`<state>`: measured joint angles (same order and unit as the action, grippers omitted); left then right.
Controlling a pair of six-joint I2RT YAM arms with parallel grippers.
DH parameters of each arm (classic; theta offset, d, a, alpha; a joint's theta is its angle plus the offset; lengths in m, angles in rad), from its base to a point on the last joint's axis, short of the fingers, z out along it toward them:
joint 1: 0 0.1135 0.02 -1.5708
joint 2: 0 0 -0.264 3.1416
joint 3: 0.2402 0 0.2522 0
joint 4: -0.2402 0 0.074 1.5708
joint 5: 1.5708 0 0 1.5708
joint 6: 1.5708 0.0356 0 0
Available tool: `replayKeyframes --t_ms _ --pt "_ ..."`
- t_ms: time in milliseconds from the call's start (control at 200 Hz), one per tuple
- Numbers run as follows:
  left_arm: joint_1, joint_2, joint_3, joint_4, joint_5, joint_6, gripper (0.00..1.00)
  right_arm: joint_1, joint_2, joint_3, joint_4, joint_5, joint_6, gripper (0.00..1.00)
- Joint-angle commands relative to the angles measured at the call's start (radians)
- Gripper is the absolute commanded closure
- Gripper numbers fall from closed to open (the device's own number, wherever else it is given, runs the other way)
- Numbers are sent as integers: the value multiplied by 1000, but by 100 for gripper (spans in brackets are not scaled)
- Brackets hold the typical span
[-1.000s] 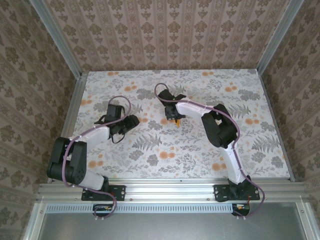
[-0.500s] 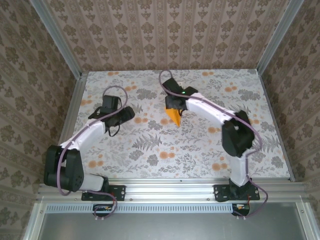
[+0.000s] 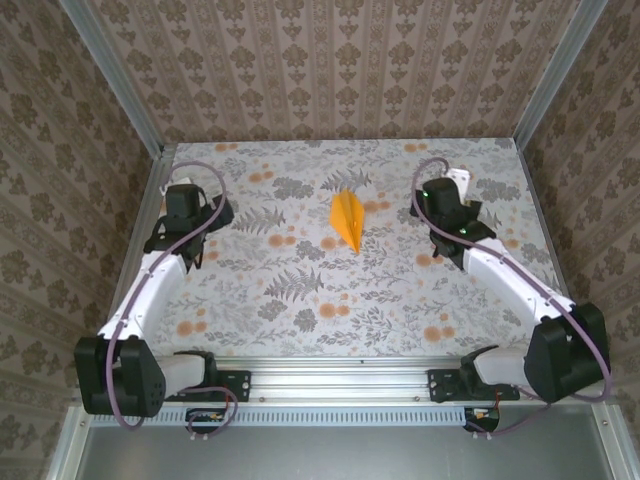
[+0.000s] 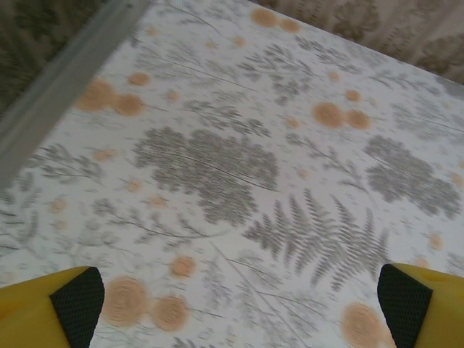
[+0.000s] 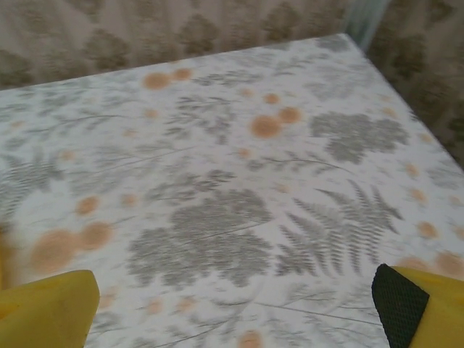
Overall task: Fold a paper plane with a square sheet of paper (pick it up from the middle)
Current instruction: Reset both arms
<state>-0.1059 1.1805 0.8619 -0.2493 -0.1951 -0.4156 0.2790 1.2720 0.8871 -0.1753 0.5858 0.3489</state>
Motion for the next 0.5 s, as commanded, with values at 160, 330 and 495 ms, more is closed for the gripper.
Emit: replayKeyframes --t_ms 160,330,495 --pt "47 -62 -222 250 -239 163 0 -174 -131 -373 412 38 -79 0" --pt "51 -11 -311 441 -136 291 0 -203 -72 -495 651 -44 -163 0" --pt "63 63 -418 740 -5 399 0 -204 13 -528 862 -161 -231 0"
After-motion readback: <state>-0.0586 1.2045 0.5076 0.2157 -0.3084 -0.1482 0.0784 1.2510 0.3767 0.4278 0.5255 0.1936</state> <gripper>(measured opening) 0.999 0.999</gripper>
